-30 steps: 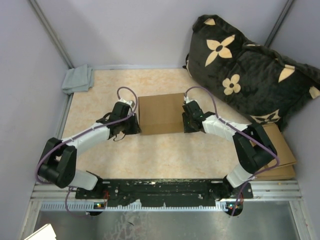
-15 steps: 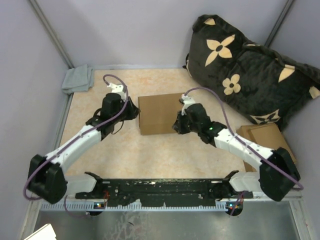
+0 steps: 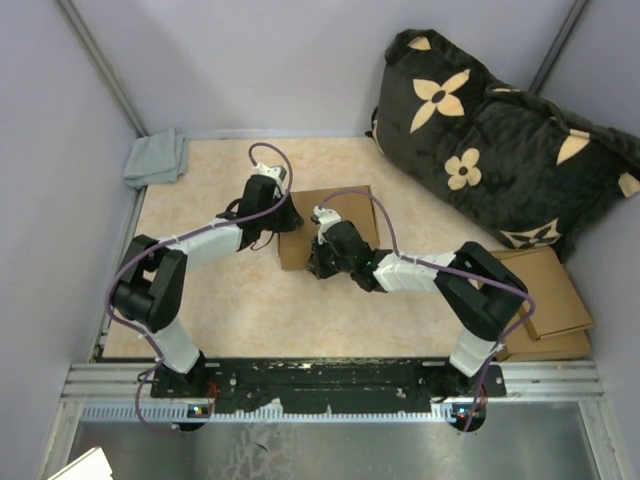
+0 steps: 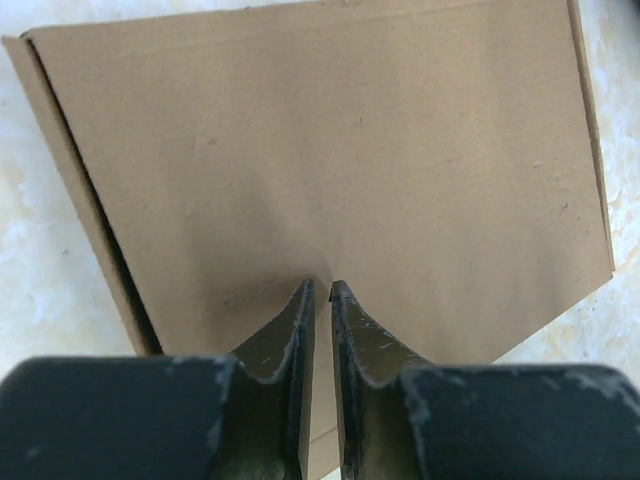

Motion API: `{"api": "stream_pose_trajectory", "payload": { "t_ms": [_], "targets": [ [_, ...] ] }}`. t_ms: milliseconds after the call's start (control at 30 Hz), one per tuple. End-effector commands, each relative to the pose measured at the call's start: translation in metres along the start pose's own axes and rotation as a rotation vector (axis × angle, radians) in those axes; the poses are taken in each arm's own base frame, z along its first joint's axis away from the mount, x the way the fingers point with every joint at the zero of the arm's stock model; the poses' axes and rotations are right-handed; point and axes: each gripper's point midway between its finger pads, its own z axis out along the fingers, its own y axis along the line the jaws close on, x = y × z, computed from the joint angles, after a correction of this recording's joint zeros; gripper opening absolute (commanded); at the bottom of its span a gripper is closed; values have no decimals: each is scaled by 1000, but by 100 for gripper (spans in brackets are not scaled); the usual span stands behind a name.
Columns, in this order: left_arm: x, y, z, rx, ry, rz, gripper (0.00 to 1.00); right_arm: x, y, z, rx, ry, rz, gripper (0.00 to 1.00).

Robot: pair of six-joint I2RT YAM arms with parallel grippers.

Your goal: Fold the paper box

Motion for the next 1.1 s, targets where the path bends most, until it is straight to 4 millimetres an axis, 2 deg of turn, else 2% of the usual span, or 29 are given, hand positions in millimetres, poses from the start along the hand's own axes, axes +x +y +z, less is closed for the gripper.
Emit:
{"api": "stream_pose_trajectory", "payload": {
  "t_ms": [0, 167, 267, 300, 367, 467, 567, 667, 800, 867, 933, 1000, 1067],
  "targets": [
    [-2, -7, 10, 28, 12, 22, 17, -46, 33, 20, -93, -169, -72, 0],
    [16, 2, 17, 8, 76, 19, 15, -38, 37, 42, -95, -177, -103, 0],
    [24, 3, 20, 11, 101, 25, 13, -44, 22, 55, -14, -220, -79, 0],
    [27, 4, 20, 13, 114, 28, 10, -53, 14, 58, 31, -268, -65, 0],
    [35, 6, 22, 9, 144, 32, 8, -68, 1, 57, 104, -368, -45, 0],
    [46, 10, 23, 2, 179, 32, 4, -87, -8, 50, 143, -510, -20, 0],
    [55, 11, 24, 4, 197, 29, 2, -95, -13, 46, 152, -596, 3, 0],
    [60, 13, 23, 1, 209, 26, 1, -93, -7, 46, 123, -574, -3, 0],
    [56, 11, 20, 2, 195, 30, 1, -83, -6, 21, 104, -553, 13, 0],
    [48, 6, 17, 12, 181, 32, 3, -83, 2, -5, 70, -533, -7, 0],
    [35, -2, 11, 31, 153, 33, 5, -72, 8, -29, 43, -465, -35, 0],
    [19, -14, 4, 64, 115, 29, 8, -51, -2, -46, 87, -374, -45, 0],
    [0, -30, -4, 110, 67, 27, 10, -30, -29, -62, 208, -314, -54, 0]
  ]
}}
